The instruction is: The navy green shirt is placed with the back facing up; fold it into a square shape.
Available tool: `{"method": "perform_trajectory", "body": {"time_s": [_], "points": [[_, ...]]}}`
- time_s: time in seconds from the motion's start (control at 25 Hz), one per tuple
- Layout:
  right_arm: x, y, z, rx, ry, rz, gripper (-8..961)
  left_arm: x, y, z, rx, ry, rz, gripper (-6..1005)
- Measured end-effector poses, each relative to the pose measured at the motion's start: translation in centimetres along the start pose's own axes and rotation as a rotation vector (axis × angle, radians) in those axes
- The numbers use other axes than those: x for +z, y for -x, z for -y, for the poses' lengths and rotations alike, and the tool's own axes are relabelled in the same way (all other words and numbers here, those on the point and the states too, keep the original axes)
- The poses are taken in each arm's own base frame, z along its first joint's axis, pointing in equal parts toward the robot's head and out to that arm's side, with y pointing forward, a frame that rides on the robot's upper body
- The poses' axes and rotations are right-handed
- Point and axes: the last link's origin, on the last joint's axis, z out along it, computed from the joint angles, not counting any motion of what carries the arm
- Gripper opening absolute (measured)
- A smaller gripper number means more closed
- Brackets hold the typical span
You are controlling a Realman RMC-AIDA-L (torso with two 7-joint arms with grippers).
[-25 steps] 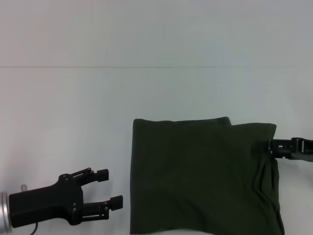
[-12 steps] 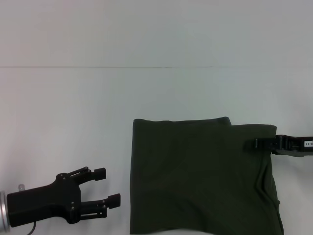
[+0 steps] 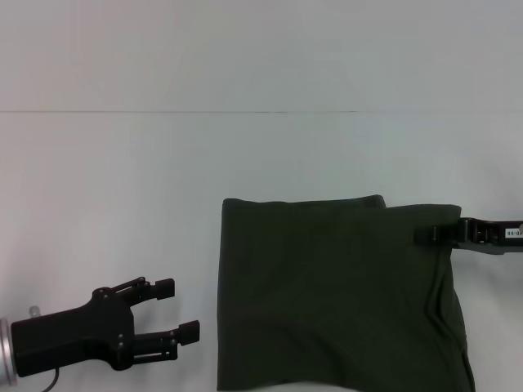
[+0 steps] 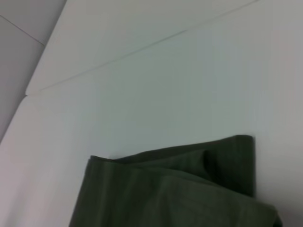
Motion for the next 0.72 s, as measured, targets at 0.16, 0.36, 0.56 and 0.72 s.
{"method": "perform_trajectory", "body": {"time_s": [0.16,0.36,0.56,0.72], "points": [[0.0,0.3,-0.7,-0.004,0.041,0.018,252,-0.1,-0.1,0.1,0.001,-0.01,-0.007,919],[0.0,1.1,-1.9,-0.03,0.108,0.033,115,-0.3,-0.3,0.3,0.001,-0.017,-0.018,919],[-0.4,1.2,-1.6,-0.028,0.099,0.042,73,-0.3,-0.3,0.2,-0.002,-0.016,-0.019,919],[-1.1,0.8,-0.4,-0.005,0.063,0.062,74,-0.3,-0.2,0.2,-0.007,-0.017,-0.018,920]]}}
